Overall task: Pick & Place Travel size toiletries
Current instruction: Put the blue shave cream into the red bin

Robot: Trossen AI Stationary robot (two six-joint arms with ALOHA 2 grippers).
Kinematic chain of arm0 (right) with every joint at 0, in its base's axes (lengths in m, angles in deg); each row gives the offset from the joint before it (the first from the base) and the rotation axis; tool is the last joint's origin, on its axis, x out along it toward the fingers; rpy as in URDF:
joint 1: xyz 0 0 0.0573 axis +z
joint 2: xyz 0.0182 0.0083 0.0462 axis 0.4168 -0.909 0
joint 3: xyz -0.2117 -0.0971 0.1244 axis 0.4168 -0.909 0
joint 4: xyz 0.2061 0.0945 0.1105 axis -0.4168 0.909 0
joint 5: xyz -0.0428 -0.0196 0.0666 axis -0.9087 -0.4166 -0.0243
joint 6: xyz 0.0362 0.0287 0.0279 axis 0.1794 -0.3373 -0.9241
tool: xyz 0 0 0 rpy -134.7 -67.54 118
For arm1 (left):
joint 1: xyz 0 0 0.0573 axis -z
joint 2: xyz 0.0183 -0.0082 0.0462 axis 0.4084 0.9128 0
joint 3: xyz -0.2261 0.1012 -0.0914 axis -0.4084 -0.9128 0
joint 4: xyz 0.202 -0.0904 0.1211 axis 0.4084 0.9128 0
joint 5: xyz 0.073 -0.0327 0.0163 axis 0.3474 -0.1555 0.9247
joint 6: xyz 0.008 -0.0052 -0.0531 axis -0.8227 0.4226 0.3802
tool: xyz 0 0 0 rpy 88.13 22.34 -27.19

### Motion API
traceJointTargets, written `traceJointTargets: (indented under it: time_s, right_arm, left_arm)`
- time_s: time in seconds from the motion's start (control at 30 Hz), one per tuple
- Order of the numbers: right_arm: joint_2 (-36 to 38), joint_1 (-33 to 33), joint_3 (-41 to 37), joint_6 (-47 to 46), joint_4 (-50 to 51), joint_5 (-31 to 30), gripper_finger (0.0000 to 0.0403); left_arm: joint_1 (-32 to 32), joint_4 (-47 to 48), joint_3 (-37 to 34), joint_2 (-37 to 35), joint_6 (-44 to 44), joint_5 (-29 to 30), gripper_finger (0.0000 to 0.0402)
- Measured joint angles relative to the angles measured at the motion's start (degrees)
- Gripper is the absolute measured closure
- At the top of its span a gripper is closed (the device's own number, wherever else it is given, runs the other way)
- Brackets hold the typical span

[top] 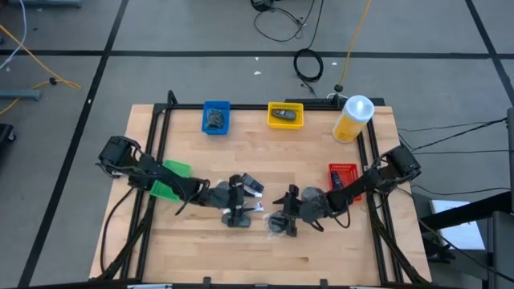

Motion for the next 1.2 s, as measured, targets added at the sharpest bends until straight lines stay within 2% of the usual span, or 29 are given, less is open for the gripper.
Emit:
traceJointTargets:
  time_s: [0.13, 0.27, 0.4, 0.5, 0.63, 0.8, 0.93, 1.07, 1.2]
  right_arm:
    - [0.00, 1.07, -0.02, -0.53, 0.32, -0.34, 0.0147]
    - [-0.16, 3.14, -0.02, -0.26, 0.72, -5.91, 0.0147]
    - [-1.01, 4.53, -0.25, -0.67, 1.76, -10.26, 0.0147]
    - [-0.94, 4.79, -0.49, -2.96, 1.67, -10.54, 0.0147]
    - [-0.98, 4.75, -0.93, -4.09, 1.81, -10.62, 0.0147]
    - [-0.94, 4.30, -0.87, -3.58, 2.13, -10.45, 0.0147]
    - [-0.94, 3.45, -0.87, -2.44, 1.71, -10.46, 0.0147]
    - [-0.94, 2.18, -0.87, -1.14, 1.69, -10.23, 0.0147]
    - [-0.94, 0.72, -0.87, 1.47, 1.65, -10.20, 0.0147]
  left_arm:
    - [-0.13, 0.21, 0.04, 0.00, -2.08, 0.87, 0.0149]
    - [-1.23, 1.63, 0.06, 0.00, -4.05, 1.13, 0.0129]
    - [-3.04, 3.59, 0.06, 0.61, -4.58, 0.90, 0.0124]
    - [-4.92, 3.66, 0.06, 2.86, -6.83, 0.81, 0.0124]
    - [-8.30, -2.39, 0.04, 5.33, -10.00, 0.71, 0.0123]
    - [-14.73, -7.78, 0.06, 3.89, -7.58, -9.01, 0.0123]
    - [-19.61, -2.64, 0.08, 0.46, -8.56, -17.15, 0.0123]
    - [-23.78, 2.99, 0.06, -0.37, -14.41, -27.21, 0.0123]
    - [-24.93, 6.04, 0.04, 1.26, -19.33, -28.04, 0.0124]
